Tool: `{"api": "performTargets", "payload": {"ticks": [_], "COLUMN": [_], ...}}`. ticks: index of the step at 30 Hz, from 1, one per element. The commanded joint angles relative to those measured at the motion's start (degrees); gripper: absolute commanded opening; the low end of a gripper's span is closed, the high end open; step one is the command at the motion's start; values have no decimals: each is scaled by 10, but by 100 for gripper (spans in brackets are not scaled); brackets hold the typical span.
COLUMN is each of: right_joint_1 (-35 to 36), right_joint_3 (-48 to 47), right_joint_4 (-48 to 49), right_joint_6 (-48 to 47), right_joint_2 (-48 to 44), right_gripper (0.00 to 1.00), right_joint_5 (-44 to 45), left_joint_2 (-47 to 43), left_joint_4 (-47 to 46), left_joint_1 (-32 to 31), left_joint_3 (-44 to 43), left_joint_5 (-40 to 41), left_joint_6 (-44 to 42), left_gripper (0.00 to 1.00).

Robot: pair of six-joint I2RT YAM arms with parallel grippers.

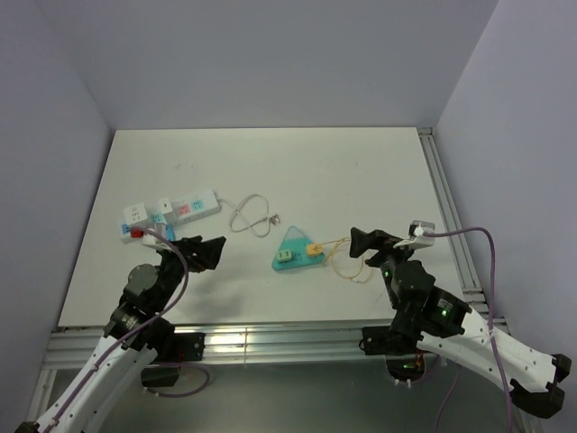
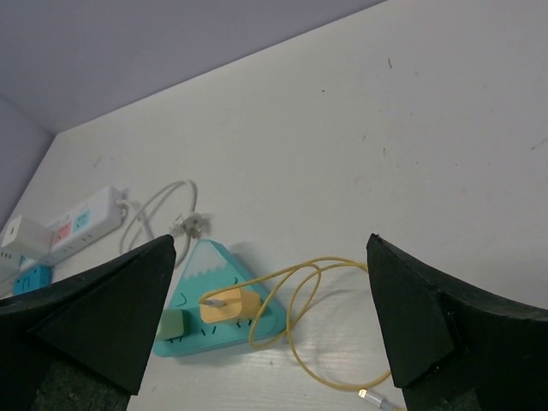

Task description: Insert the plug

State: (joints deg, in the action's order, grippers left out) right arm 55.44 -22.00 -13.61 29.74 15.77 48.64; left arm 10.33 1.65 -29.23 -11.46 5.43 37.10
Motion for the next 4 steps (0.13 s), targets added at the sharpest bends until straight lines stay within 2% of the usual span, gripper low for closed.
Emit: {"api": "performTargets", "payload": {"ticks": [1,4], "right_joint_1": [-2,-2], "right_joint_3": [-15,-16], "right_joint_4": [3,3], "right_joint_6": [2,0], "right_joint_2": [0,-5], "right_gripper": [99,100], "right_joint_5": [6,11], "left_joint_2": [7,21], "left_joint_4": [5,6], "left_joint_1": [-1,0], "left_joint_3": [-8,-12], "left_joint_5": [4,4], "left_joint_6": [-12,-12], "left_gripper": [100,100]}}
